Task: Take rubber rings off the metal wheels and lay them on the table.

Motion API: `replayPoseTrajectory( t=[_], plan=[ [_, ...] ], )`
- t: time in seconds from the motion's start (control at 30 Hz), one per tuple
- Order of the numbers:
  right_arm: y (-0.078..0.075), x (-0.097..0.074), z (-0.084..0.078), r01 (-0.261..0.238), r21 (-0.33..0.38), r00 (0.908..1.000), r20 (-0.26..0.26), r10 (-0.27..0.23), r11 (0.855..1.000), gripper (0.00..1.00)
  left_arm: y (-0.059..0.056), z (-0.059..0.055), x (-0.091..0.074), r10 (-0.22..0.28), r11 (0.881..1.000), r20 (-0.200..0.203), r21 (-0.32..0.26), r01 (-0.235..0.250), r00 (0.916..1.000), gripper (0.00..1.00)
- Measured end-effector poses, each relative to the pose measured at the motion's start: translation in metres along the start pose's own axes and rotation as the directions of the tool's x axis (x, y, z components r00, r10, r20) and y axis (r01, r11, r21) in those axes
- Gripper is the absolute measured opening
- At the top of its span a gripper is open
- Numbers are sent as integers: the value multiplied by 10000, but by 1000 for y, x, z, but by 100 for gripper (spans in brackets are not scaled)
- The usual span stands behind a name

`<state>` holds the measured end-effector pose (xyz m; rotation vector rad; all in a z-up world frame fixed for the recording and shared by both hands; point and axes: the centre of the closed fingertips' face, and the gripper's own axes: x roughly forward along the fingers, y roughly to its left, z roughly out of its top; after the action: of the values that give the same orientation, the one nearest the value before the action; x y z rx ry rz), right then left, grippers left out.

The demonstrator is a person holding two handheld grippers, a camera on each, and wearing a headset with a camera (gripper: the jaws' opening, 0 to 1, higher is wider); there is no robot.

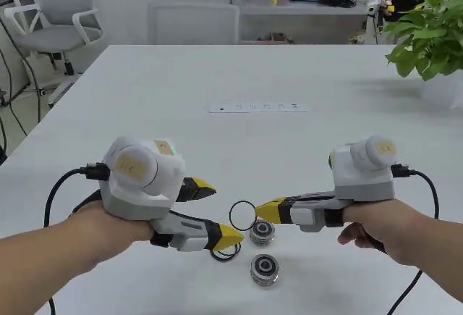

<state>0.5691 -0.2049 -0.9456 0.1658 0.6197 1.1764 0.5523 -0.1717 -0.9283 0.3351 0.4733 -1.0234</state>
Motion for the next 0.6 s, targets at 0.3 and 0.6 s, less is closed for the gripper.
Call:
replayPoseTrajectory(
  t=[0.3, 0.6],
  plan=[
    [8, 18, -6, -259, -95, 9988, -416, 255, 9996, 0, 5, -12, -21, 409, 9982, 118, -435, -404, 9991, 64],
    [6, 32, -18, -336, -18, 9937, -1072, 332, 9994, 0, 12, -23, -34, 756, 9938, 109, -820, -745, 9971, 70]
  ],
)
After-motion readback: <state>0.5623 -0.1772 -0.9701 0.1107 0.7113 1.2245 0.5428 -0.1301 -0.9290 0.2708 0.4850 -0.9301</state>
